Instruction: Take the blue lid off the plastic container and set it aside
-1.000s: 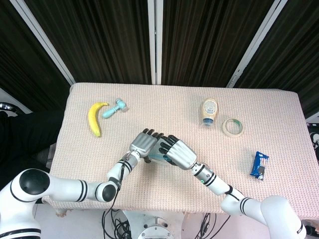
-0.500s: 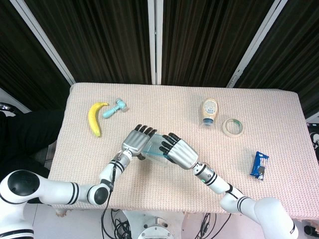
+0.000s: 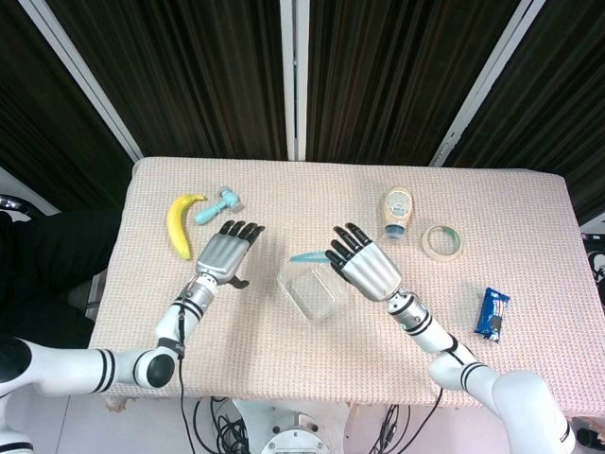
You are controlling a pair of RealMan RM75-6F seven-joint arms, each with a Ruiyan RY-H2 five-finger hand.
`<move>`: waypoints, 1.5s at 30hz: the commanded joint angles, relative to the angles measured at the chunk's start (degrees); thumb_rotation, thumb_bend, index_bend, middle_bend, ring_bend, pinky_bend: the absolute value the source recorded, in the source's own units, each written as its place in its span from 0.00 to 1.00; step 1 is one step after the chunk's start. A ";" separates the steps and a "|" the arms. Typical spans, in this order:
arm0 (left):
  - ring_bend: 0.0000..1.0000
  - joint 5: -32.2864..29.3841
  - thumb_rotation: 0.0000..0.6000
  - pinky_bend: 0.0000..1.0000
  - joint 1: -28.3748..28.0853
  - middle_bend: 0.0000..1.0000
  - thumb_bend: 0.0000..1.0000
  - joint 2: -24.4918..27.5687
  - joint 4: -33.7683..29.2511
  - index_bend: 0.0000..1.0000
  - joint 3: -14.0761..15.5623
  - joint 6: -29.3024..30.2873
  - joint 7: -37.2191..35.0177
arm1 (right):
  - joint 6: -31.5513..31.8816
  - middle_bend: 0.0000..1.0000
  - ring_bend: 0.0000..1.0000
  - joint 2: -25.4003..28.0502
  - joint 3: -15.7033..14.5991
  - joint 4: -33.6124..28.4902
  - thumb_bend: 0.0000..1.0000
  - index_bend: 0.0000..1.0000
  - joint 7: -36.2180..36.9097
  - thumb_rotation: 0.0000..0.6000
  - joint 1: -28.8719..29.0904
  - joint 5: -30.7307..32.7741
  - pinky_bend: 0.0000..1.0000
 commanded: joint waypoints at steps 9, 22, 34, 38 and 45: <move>0.00 6.51 1.00 0.03 7.59 0.03 0.14 5.25 0.25 0.01 -0.03 2.60 -8.10 | -3.06 0.52 0.29 1.78 4.28 6.77 0.42 0.82 5.08 1.00 -0.41 7.06 0.31; 0.00 14.05 1.00 0.02 18.13 0.03 0.12 11.29 -0.36 0.01 1.54 9.28 -14.59 | -13.85 0.28 0.06 1.13 1.38 9.51 0.35 0.21 8.78 1.00 -2.58 10.05 0.08; 0.00 24.66 1.00 0.02 27.13 0.05 0.00 13.87 0.65 0.01 2.69 16.79 -21.69 | -23.17 0.00 0.00 30.74 -4.62 -41.72 0.24 0.00 -3.32 1.00 -12.98 16.19 0.00; 0.00 26.52 1.00 0.02 29.09 0.05 0.00 16.29 0.50 0.01 3.22 17.13 -22.39 | -23.78 0.00 0.00 38.01 -7.03 -50.69 0.23 0.00 -0.84 1.00 -16.08 17.45 0.00; 0.00 29.50 1.00 0.02 32.69 0.06 0.00 19.68 2.14 0.03 5.16 16.12 -25.19 | -16.75 0.07 0.00 47.75 -7.89 -57.49 0.22 0.00 9.58 1.00 -21.91 15.84 0.00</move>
